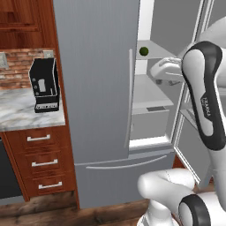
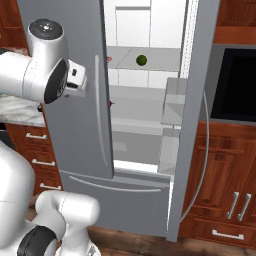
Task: Open the fridge, remove the pear, lime, and steak, and place them on any counter.
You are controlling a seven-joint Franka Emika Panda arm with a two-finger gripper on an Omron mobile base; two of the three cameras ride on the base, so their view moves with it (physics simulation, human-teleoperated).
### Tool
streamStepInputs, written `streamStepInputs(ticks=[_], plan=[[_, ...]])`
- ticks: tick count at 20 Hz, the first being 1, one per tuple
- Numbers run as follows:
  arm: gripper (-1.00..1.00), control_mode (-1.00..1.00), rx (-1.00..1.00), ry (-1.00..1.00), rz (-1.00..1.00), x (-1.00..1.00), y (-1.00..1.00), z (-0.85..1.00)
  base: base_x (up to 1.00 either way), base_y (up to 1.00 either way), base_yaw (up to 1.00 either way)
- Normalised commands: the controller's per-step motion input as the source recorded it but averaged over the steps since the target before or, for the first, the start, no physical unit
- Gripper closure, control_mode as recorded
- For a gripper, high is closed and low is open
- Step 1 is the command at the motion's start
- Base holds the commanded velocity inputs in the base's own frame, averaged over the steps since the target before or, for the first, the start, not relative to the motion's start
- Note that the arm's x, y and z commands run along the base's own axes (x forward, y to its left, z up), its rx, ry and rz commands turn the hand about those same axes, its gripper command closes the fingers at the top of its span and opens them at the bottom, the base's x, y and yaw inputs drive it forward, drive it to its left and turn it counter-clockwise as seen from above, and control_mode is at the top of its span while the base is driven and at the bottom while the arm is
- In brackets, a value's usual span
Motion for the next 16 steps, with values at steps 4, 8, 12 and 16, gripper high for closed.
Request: streamStepInputs(ticks=[4,8,12,16], plan=[[-1.0,-1.0,0.0,-0.16,-0.01,0.27,0.03,-0.04,0.0,0.0,0.0],[-1.0,-1.0,-0.07,-0.14,-0.04,0.43,0.04,-0.35,0.0,0.0,0.0],[-1.0,-1.0,-0.15,-0.07,-0.09,0.54,0.1,-0.53,0.0,0.0,0.0],[-1.0,-1.0,-0.18,-0.03,-0.11,0.46,0.03,-0.47,0.0,0.0,0.0]])
